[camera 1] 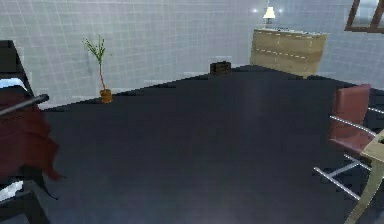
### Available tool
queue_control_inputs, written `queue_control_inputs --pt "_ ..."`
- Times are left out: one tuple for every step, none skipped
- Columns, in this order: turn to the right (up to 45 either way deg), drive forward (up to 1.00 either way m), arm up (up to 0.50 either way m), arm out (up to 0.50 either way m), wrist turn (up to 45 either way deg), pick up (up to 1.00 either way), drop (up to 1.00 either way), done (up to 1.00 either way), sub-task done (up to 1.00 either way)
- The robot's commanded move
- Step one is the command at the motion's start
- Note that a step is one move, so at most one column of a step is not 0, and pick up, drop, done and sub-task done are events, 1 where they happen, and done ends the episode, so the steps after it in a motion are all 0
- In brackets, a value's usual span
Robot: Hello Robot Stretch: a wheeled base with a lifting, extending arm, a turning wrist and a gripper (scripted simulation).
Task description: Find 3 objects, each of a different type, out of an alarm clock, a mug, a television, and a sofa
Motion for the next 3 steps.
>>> queue_control_inputs --pt "9.0 0.00 0.00 0.00 0.0 0.00 0.00 0.00 0.00" --pt "0.0 0.90 0.00 0.00 0.0 0.00 0.00 0.00 0.00" --pt "15.0 0.00 0.00 0.00 0.0 0.00 0.00 0.00 0.00"
